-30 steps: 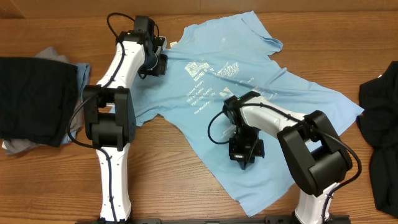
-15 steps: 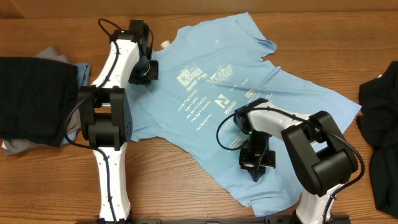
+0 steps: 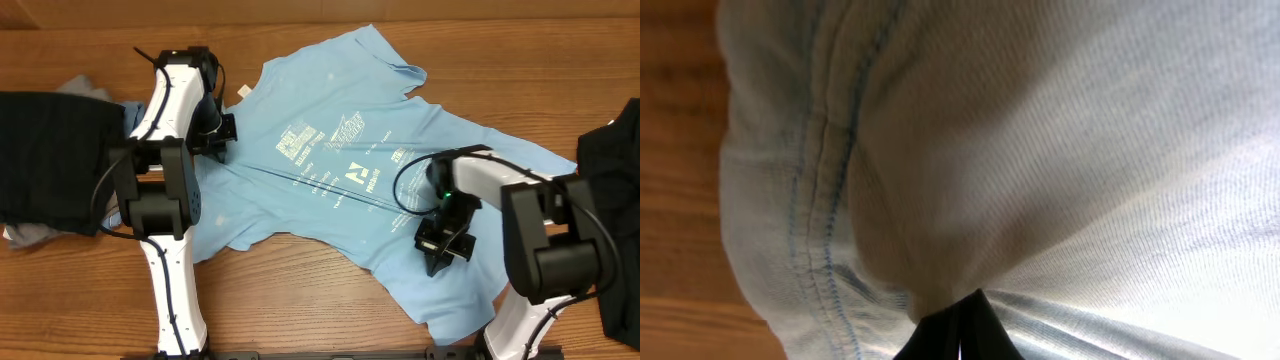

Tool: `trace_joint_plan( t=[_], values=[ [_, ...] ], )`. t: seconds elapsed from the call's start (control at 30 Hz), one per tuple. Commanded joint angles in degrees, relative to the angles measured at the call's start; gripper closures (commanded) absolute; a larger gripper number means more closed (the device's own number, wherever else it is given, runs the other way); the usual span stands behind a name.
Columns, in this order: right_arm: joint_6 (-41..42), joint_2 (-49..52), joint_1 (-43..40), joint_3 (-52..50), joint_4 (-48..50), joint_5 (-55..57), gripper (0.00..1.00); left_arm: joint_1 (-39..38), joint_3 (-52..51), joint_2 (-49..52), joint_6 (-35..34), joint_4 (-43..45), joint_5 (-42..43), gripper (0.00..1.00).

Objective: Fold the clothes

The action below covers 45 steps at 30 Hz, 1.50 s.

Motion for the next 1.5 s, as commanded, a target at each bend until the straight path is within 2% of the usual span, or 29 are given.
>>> trace_joint_plan(
  t=[0.0, 0.33, 0.57, 0.8, 1.17, 1.3, 1.33, 1.47],
  values=[
    [0.57, 5.25, -5.53, -1.92, 6.56, 9.31, 0.96, 2.34, -2.10, 4.09, -2.36, -1.14, -5.95, 0.96],
    [-7.15, 5.25, -7.96, 2.75, 5.14, 2.19, 0.96, 2.34, -2.10, 3.98, -4.37, -6.34, -5.95, 0.96],
    [-7.15, 5.25, -8.02, 9.29, 0.20, 2.25, 0.96, 2.38, -2.10, 0.46, -6.95, -7.37, -5.92, 0.96],
    [-8.66, 5.16, -8.00, 9.73, -3.41, 2.01, 0.96, 2.99, -2.08, -2.47, -7.37, -10.56, -9.42, 0.96],
    [-8.90, 0.13, -8.00, 14.73, -11.30, 1.99, 0.96, 2.97, -2.08, -25.57, -7.52, -7.26, -6.38, 0.96],
    [-9.99, -4.72, -8.00, 19.56, -15.28, 1.57, 0.96, 2.14, -2.08, -34.23, -3.82, -1.64, 2.97, 0.92],
    [-9.97, -5.79, -8.02, 20.92, -15.74, 1.62, 0.96, 1.79, -2.08, -35.56, -3.04, 0.09, 5.01, 0.96],
    [-9.88, -8.09, -9.62, 26.64, -16.02, 1.60, 0.96, -0.74, -2.08, -37.42, 2.36, 6.25, 10.14, 0.96]
  ],
)
